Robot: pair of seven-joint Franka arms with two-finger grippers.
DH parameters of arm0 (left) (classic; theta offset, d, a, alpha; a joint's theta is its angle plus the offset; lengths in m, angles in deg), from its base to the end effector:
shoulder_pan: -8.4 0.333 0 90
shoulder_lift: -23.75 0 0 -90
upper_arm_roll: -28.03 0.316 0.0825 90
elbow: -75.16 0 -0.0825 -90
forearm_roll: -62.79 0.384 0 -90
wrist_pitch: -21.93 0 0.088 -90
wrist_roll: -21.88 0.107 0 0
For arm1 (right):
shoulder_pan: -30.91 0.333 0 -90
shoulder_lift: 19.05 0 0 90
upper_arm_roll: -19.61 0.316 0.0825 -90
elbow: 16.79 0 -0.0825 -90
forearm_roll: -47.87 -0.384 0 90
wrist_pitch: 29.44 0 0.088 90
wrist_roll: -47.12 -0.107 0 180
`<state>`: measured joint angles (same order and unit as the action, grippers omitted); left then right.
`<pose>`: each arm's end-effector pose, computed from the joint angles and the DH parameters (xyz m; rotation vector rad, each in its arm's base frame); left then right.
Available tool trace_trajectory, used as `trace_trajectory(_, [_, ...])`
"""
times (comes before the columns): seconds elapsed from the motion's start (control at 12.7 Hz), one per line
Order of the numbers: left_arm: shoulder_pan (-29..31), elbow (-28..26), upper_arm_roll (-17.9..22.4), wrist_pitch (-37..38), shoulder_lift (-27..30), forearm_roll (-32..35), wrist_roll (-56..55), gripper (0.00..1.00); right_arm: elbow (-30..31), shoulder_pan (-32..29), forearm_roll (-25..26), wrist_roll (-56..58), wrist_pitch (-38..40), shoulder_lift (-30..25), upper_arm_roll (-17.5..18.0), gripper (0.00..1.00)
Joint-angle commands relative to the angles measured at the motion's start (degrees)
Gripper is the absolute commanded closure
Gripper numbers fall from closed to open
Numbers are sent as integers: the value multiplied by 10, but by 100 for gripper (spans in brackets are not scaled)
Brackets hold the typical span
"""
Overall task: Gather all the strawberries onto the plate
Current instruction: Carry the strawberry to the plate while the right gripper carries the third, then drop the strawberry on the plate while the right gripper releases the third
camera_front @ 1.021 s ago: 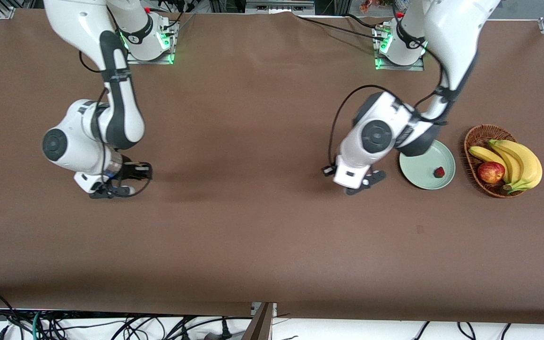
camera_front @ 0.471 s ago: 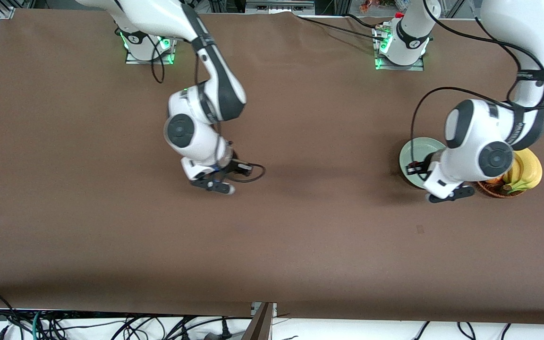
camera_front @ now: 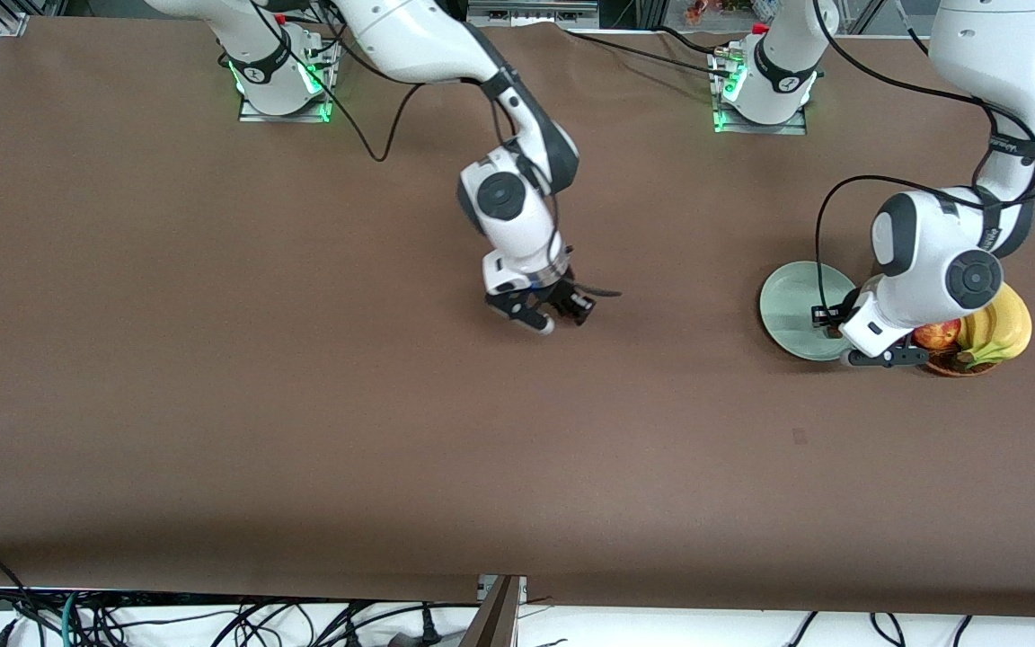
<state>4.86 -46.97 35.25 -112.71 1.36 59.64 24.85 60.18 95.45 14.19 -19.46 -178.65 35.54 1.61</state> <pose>0.5543 0.0355 0.2101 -3.1264 -0.0766 0.2648 0.4878 0.5909 0.2035 -2.6153 0.8531 -0.0968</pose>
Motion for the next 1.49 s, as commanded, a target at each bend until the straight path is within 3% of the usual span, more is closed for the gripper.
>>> trace_trajectory(0.0, [-5,-13,2,-14,10,-18,21,82,-43,11,-5,-68,-21,23,-9,21])
trace_trajectory(0.08, [-5,-12,2,-14,9,-18,26,35,-42,9,-4,-64,-13,12,-11,17])
trace_trajectory(0.16, [-5,-8,2,-11,9,-18,47,0,-42,2,-2,-59,21,-2,-16,16])
trace_trajectory(0.47, [-6,6,6,46,67,-19,50,0,-57,-49,-2,70,231,-58,-64,15])
trace_trajectory(0.79, [-14,5,-11,78,118,-19,1,0,-53,-54,-3,267,438,-134,-186,15])
trace_trajectory(1.1, [-15,4,-130,70,115,-18,-160,0,-40,-53,-3,458,602,-184,-318,12])
trace_trajectory(1.41, [-16,6,-275,-13,68,18,-383,0,-21,-52,3,578,660,-208,-391,10])
